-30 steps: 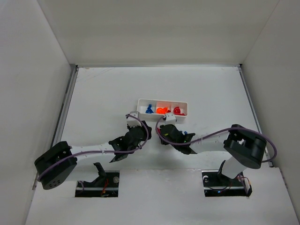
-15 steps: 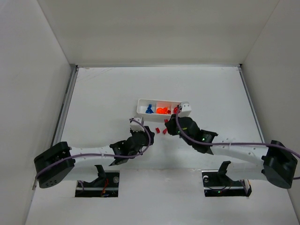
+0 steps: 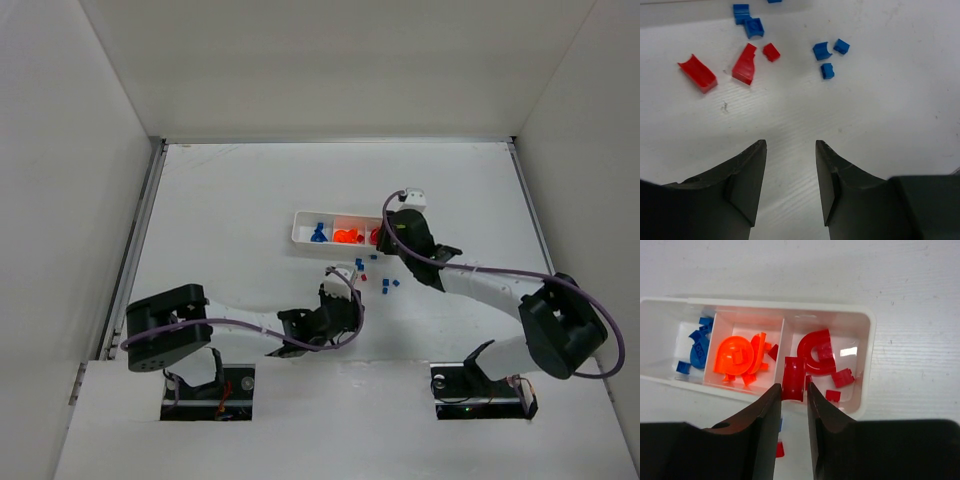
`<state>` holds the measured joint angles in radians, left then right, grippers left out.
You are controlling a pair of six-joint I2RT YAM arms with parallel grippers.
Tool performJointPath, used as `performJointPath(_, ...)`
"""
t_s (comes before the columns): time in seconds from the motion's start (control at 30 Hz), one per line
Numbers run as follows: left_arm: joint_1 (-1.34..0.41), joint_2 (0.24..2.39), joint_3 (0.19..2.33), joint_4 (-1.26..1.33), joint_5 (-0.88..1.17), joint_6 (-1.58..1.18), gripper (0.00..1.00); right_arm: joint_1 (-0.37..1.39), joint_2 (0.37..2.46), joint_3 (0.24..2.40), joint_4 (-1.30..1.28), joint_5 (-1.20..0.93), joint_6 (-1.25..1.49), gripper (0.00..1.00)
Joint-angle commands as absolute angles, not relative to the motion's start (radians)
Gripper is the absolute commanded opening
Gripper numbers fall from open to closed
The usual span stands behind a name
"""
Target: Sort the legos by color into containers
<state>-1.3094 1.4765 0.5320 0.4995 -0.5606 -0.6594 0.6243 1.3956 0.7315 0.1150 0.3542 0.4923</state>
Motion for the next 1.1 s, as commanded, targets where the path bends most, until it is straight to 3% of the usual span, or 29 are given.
performJointPath(0.0,-1.335,1.522,0.601,0.541,-0.566,-0.641,0.42,0.614,1.416,0.787,0.153,0.34,0.456,0.39)
performJointPath(0.17,-1.38,1.626,0.696,0.541,-0.563,-0.603,0.42,0.61,1.355,0.743,0.178,0.36,0.454,0.5)
performJointPath(0.6,-1.346,1.885,0.942,0.457,-0.663,-0.497,0.42,0.538,1.118,0.543,0.255,0.336,0.518,0.46)
performJointPath(0.93,-1.303,1.974,1.038,0.399,-0.692,-0.474,0.34,0.512,1.115,0.528,0.275,0.304,0.534,0.45)
performJointPath(1.07,-1.3,1.997,1.055,0.388,-0.683,-0.465,0.26,0.51,1.104,0.52,0.285,0.304,0.54,0.45)
